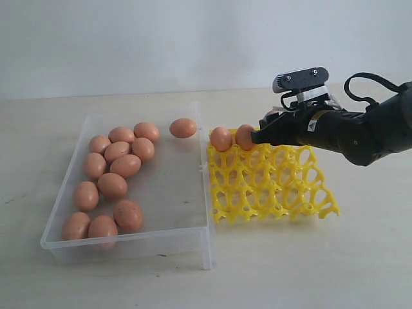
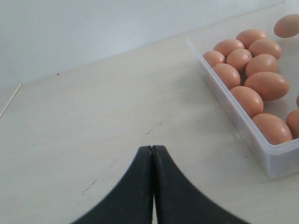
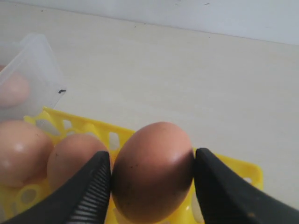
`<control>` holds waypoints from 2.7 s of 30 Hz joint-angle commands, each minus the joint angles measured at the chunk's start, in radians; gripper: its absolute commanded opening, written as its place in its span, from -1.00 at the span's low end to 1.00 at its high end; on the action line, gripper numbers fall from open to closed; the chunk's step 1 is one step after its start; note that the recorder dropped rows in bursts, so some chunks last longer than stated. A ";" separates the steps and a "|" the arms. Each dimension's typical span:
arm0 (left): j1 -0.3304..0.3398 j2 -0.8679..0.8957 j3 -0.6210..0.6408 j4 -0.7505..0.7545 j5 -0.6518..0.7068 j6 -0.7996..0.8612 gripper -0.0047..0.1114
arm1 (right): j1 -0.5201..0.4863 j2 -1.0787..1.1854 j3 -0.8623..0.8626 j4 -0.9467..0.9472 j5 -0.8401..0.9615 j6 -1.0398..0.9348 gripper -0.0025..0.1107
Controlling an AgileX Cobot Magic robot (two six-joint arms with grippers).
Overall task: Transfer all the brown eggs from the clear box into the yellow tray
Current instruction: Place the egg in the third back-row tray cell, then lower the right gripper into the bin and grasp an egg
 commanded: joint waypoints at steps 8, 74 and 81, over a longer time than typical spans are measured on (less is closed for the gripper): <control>-0.002 -0.006 -0.004 0.000 -0.008 -0.006 -0.92 | -0.002 -0.002 0.002 -0.040 -0.029 -0.006 0.03; -0.002 -0.006 -0.004 0.000 -0.008 -0.006 -0.92 | 0.516 0.191 -0.764 0.525 1.284 -0.263 0.14; -0.002 -0.006 -0.004 0.000 -0.008 -0.006 -0.92 | 0.527 0.251 -0.850 0.499 1.335 -0.259 0.14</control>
